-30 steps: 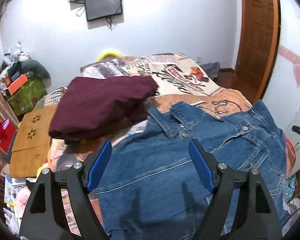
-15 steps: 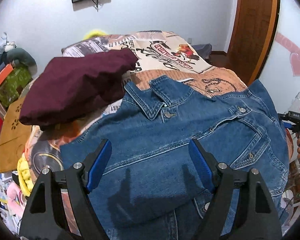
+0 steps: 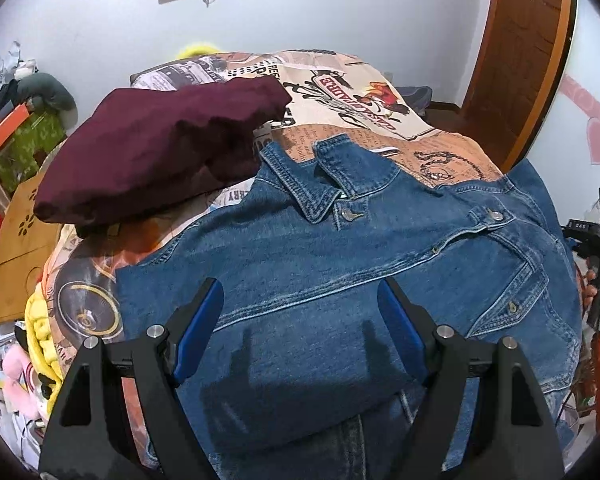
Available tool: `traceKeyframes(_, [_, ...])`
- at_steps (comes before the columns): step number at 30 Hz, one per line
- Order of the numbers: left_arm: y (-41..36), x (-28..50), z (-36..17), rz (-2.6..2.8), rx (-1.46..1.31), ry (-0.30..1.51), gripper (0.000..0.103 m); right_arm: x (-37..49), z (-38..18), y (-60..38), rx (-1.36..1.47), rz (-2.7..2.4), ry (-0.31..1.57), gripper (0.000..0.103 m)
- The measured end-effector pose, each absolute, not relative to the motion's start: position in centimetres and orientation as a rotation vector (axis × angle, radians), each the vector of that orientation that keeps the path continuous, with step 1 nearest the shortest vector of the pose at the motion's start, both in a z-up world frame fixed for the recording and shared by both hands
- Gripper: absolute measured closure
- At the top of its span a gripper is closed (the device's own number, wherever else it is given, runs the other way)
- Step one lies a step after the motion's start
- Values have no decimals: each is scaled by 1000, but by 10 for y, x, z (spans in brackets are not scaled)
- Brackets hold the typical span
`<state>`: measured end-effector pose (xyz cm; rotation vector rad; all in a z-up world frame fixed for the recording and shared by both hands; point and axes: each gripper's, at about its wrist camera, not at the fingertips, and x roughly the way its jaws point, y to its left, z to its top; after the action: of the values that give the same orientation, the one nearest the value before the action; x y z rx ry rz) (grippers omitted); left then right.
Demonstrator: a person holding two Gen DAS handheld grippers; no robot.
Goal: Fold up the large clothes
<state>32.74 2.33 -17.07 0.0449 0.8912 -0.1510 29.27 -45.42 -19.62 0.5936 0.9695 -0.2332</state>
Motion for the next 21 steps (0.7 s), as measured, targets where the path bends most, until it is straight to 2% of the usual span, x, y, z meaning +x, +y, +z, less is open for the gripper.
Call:
traceKeyframes(3, [27,324,-171,-151,42,890,24,285,-186,-462,628,-222,931,91])
traceKeyframes(7, [34,320,-169,-160,18,886,24,270,-155,-462,633,-210,841,94])
traceKeyframes(17, [42,311,-164,-159,-3,859,24,263,-43,-375,402,12,630,95])
traceKeyframes(21, [45,308,-163,-167,-16,858,24,264,-23,-328,331,143,601,95])
